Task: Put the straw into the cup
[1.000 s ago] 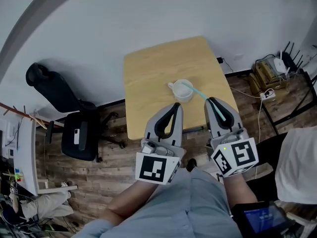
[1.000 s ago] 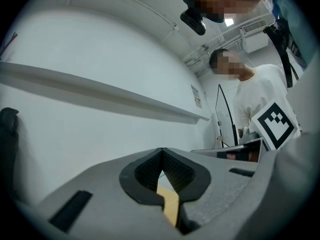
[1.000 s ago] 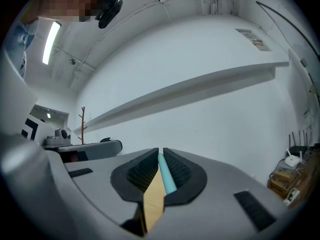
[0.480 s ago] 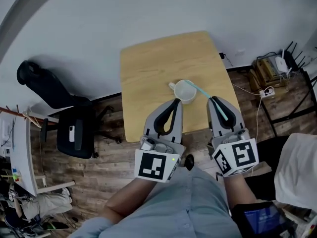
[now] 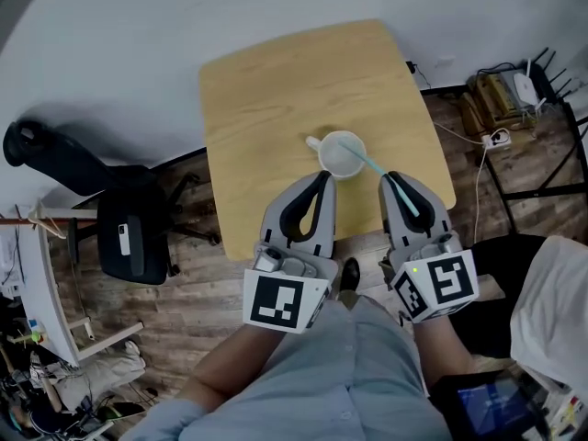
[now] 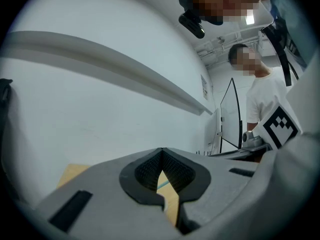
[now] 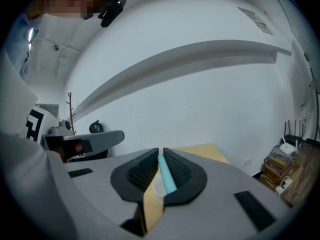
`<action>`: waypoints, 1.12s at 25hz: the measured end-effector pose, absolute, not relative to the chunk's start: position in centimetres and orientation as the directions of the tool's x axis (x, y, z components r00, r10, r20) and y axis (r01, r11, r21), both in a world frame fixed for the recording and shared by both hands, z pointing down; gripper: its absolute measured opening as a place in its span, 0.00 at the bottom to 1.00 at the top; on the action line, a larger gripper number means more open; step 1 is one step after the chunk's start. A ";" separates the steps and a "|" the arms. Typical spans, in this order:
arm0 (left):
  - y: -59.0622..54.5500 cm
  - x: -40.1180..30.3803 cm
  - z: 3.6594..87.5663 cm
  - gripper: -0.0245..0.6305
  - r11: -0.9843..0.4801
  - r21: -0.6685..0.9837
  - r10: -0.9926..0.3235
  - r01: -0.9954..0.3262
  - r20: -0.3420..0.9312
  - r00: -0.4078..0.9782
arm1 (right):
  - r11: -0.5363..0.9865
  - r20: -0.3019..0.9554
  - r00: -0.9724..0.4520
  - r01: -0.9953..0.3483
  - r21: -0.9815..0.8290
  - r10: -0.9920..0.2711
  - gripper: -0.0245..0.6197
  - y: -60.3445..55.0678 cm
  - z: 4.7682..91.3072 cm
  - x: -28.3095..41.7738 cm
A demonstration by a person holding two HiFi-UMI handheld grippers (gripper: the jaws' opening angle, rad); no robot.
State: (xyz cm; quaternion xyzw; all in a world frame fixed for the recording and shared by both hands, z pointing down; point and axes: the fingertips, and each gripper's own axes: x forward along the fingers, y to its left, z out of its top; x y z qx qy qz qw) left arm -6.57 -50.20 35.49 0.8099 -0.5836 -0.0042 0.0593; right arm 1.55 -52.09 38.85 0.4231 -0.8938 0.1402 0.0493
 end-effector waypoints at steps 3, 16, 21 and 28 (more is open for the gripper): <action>-51.1 -6.9 36.7 0.03 -0.316 0.123 -0.942 -0.941 0.079 0.326 | 0.597 0.234 -0.636 -0.771 -0.221 -0.735 0.08 -52.8 40.4 1.0; -53.8 -8.7 42.1 0.03 -0.324 0.168 -0.917 -0.931 0.185 0.353 | 0.567 0.337 -0.631 -0.776 -0.277 -0.698 0.08 -55.0 47.4 -1.2; -54.2 -9.3 43.9 0.03 -0.320 0.185 -0.907 -0.929 0.223 0.357 | 0.555 0.349 -0.619 -0.786 -0.275 -0.704 0.08 -55.6 48.7 -1.5; -54.6 -9.2 43.9 0.03 -0.331 0.192 -0.903 -0.924 0.220 0.369 | 0.552 0.357 -0.617 -0.787 -0.275 -0.702 0.13 -55.9 48.8 -1.4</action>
